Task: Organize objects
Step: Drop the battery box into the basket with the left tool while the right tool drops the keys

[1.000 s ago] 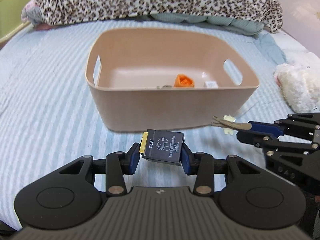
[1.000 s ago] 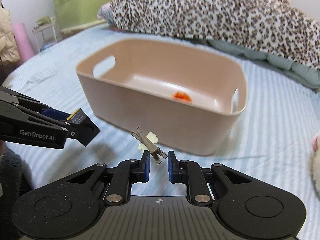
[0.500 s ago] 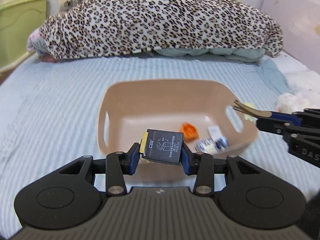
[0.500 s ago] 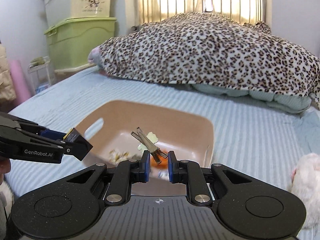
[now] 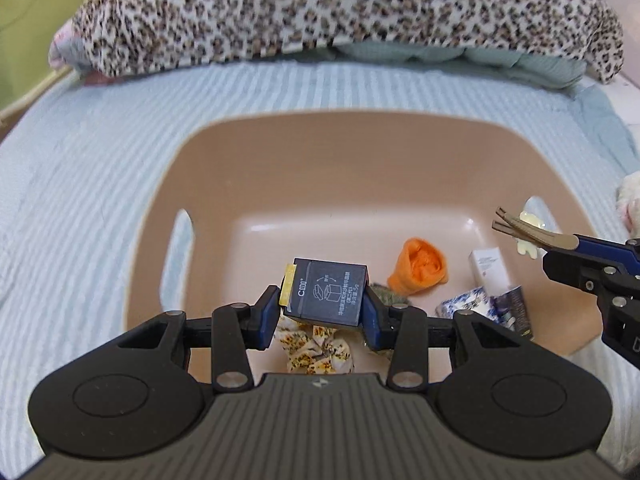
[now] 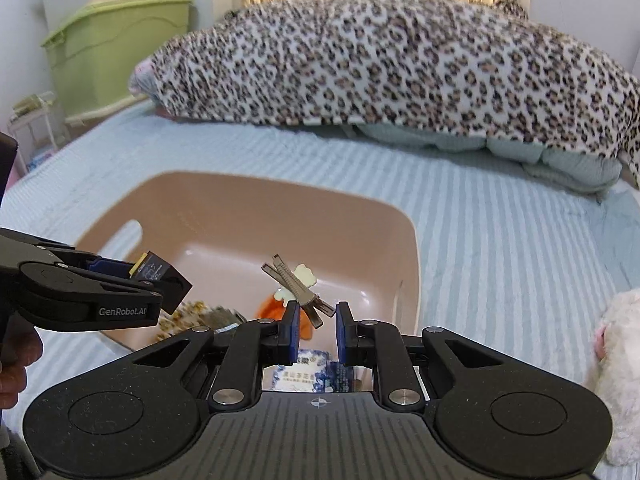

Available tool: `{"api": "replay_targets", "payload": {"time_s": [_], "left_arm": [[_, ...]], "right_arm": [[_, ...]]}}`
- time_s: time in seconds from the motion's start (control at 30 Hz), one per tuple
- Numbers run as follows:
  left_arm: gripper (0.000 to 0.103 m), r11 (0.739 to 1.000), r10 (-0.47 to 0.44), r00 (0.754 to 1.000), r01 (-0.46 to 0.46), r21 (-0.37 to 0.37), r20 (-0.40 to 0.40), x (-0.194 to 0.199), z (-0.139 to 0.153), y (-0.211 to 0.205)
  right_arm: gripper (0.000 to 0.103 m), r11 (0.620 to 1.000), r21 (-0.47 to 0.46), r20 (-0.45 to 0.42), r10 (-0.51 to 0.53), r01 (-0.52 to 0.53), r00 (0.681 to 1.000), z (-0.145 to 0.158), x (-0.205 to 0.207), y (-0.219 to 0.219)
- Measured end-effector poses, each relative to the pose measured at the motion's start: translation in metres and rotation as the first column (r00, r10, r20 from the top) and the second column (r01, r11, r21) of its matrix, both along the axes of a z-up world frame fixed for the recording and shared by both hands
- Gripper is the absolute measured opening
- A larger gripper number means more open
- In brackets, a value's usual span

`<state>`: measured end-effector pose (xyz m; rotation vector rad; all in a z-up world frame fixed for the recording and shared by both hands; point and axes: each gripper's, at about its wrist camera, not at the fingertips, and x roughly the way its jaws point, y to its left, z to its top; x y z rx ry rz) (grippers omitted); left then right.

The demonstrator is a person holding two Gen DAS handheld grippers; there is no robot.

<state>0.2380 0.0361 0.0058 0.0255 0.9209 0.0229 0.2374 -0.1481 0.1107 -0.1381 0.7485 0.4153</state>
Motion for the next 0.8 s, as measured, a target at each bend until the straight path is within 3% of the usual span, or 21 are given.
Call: {"api": "replay_targets", "payload": {"time_s": [0.17, 0.2, 0.23, 0.27, 0.33, 0.53, 0.8], "left_arm": [[0.048, 1.000, 0.013, 0.999, -0.014, -0.024, -0.044, 0.003, -0.009, 0.005], [0.057, 0.999, 0.015, 0.999, -0.017, -0.033, -0.042, 0.002, -0.008, 0.006], [0.070, 0.999, 0.020, 0.999, -0.022, -0.043, -0.040, 0.000, -0.007, 0.008], [0.073, 0.998, 0.025, 0.999, -0.027, -0.055, -0.033, -0.003, -0.003, 0.010], [0.074, 0.997, 0.021, 1.000, -0.022, -0.074, -0.021, -0.006, 0.003, 0.012], [0.075, 0.999, 0.014, 1.000, -0.014, -0.035, 0.014, -0.023, 0.023, 0.011], [0.076, 1.000, 0.011, 0.999, -0.009, -0.029, 0.042, -0.054, 0.044, 0.008]], "right_arm": [[0.017, 1.000, -0.013, -0.065, 0.015, -0.016, 0.998, -0.016, 0.012, 0.005], [0.019, 1.000, -0.017, -0.073, 0.012, -0.013, 0.997, -0.019, 0.012, 0.005], [0.028, 1.000, -0.022, -0.078, 0.012, -0.014, 0.997, -0.020, 0.013, 0.006], [0.031, 1.000, -0.022, -0.080, 0.010, -0.012, 0.997, -0.020, 0.012, 0.005], [0.048, 1.000, -0.012, -0.084, 0.004, -0.005, 0.996, -0.018, 0.010, 0.002], [0.071, 1.000, 0.013, -0.044, -0.012, 0.012, 0.999, 0.001, -0.002, -0.006], [0.078, 0.999, 0.024, -0.022, -0.034, 0.035, 0.999, 0.023, -0.029, -0.017]]}}
